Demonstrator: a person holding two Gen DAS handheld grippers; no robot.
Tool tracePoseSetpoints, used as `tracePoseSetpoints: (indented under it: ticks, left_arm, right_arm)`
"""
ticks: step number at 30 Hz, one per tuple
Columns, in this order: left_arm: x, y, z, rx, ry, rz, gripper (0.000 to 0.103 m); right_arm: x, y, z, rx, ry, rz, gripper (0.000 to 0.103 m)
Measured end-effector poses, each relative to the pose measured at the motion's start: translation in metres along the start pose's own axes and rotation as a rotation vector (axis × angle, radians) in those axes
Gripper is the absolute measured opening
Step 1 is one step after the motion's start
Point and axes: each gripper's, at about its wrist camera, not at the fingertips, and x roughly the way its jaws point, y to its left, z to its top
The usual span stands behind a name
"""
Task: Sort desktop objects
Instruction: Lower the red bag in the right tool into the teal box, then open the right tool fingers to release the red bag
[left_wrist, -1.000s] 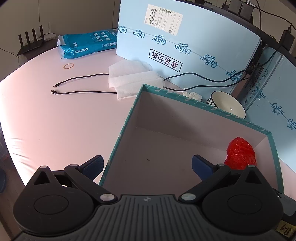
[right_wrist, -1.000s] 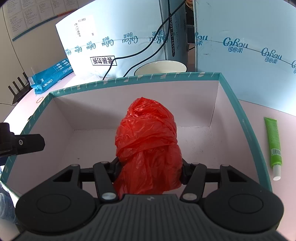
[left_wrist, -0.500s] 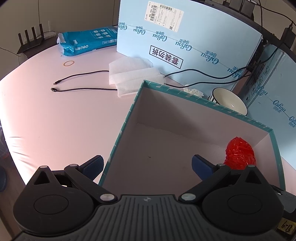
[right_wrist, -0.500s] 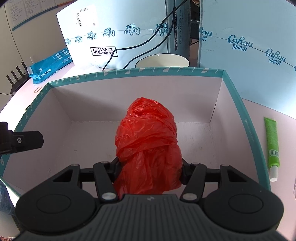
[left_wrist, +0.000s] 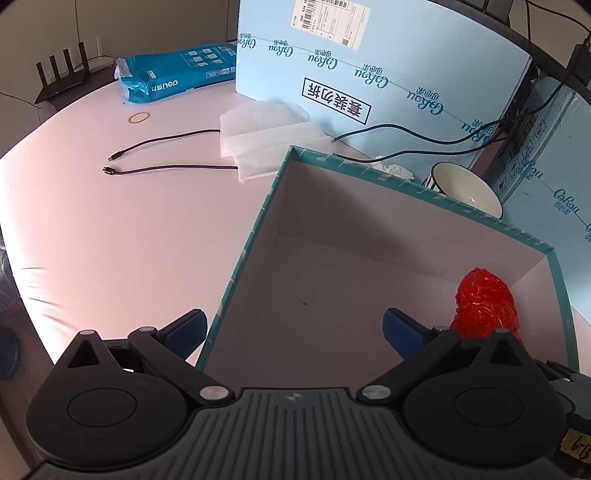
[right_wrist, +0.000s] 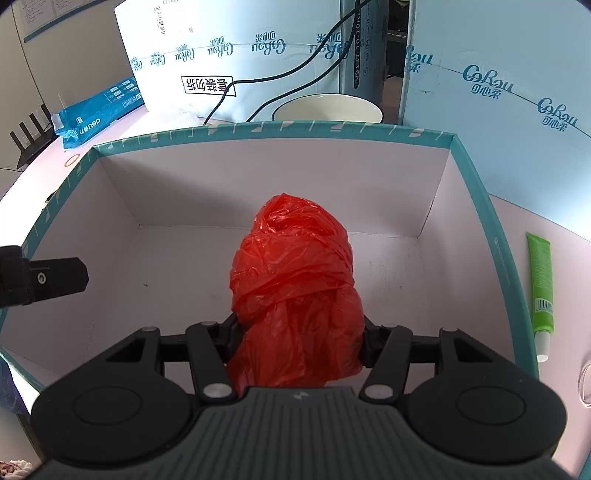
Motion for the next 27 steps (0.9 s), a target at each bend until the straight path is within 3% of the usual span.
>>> tracePoseSetpoints:
  ticks: [22,27]
  left_arm:
    - [0.0065,0.0009,-0.0019,0.003,0.041,0.02,0.102]
    - [0.0069,0.0015,-0.0023,0.0,0.045,0.02,0.102]
  right_arm:
    - [0.0016,0.0025,0.0019,-0.02,0.036,-0.019,0.062]
    - [-0.0012,0.0031,0.0026,-0.022,0.017,-0.026,0.076]
